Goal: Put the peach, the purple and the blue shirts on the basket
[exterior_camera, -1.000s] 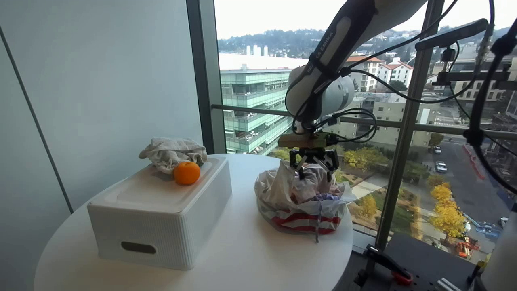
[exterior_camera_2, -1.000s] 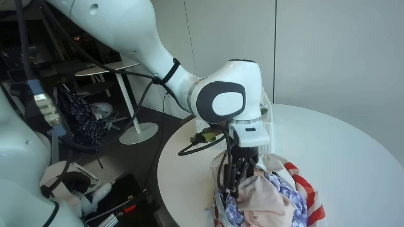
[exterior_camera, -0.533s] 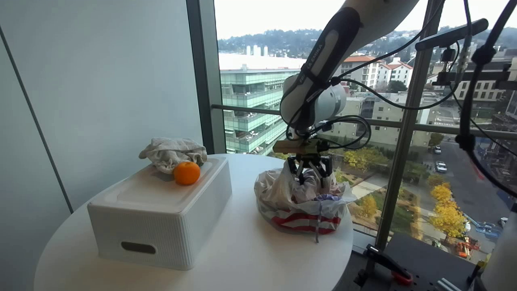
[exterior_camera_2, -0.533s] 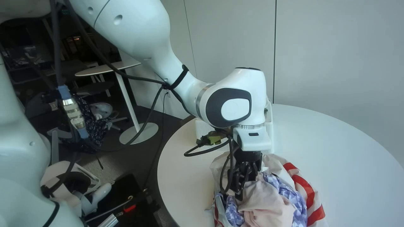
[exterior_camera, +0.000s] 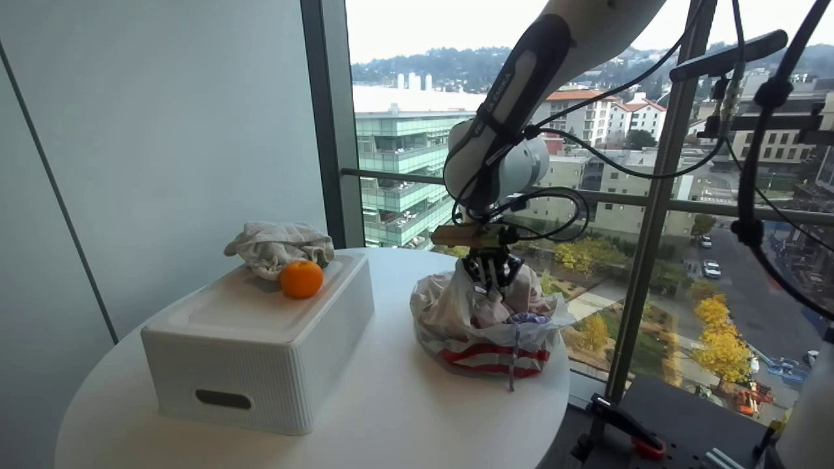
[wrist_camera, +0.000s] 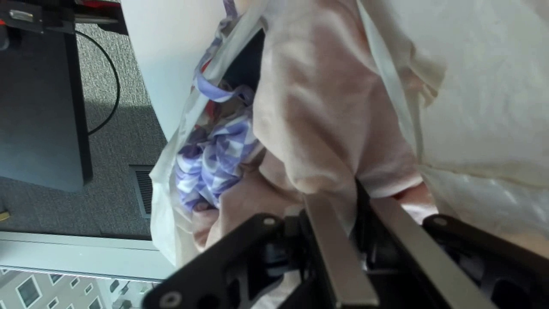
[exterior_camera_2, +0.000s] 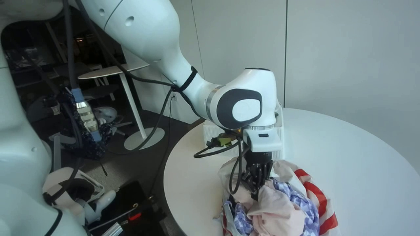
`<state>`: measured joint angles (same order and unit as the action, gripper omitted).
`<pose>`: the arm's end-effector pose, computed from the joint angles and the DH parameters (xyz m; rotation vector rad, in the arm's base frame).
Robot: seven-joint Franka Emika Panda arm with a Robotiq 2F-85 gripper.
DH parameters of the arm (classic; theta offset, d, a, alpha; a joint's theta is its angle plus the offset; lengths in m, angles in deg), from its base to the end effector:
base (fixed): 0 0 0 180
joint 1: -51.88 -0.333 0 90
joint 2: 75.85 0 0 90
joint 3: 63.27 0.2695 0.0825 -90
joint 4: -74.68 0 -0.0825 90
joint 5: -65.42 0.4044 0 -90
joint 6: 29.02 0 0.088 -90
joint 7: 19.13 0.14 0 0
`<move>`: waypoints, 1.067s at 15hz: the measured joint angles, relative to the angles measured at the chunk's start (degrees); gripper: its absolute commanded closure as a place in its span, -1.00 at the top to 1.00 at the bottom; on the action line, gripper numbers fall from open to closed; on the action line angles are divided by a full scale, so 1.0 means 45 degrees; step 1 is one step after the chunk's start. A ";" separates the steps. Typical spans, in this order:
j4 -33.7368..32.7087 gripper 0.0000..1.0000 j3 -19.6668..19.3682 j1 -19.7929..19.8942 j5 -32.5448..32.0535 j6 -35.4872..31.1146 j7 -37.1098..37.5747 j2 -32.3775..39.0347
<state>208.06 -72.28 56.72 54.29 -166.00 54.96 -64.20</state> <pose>0.4860 -0.1304 0.1471 2.2634 -1.8725 -0.0641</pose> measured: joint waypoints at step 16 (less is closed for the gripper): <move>-0.1494 -0.92 0.2148 0.0025 -0.5166 0.7520 0.2341 -0.7234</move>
<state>201.34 -62.61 56.83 31.05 -132.16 65.49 -96.75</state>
